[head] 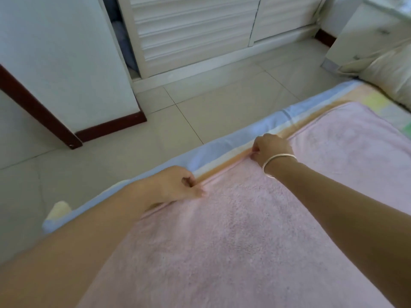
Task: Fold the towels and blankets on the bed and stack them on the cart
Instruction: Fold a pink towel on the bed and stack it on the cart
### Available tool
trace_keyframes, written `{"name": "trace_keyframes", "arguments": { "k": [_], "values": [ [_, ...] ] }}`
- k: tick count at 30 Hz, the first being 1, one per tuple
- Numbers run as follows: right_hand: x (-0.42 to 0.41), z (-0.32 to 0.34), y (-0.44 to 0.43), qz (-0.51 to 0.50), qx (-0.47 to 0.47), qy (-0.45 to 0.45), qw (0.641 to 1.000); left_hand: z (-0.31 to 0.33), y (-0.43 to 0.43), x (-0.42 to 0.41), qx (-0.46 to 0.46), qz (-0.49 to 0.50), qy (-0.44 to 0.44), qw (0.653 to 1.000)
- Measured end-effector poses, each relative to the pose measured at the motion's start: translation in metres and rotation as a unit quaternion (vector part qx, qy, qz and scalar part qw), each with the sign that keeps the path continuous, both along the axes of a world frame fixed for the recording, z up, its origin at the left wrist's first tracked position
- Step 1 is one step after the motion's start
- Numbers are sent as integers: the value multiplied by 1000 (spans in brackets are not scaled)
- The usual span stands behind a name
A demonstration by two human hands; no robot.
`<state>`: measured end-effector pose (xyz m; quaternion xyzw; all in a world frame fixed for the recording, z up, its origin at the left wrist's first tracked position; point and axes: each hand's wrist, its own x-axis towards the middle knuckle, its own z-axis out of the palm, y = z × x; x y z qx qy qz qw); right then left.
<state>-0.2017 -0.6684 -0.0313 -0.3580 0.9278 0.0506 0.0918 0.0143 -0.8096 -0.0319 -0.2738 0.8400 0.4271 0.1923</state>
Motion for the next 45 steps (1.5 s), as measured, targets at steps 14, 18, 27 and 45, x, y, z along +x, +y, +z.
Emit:
{"name": "trace_keyframes", "arguments": {
  "k": [14, 18, 27, 45],
  "values": [
    [237, -5, 43, 226, -307, -224, 897, 36, 58, 36, -289, 111, 200, 930],
    [182, -9, 167, -24, -380, -80, 921, 43, 157, 17, -255, 70, 317, 911],
    [168, -11, 600, -457, -99, 21, 884, 9, 495, -35, -119, -162, 335, 921],
    [188, -19, 770, -300, -249, 14, 921, -44, 741, -42, -266, -458, 276, 802]
  ]
}}
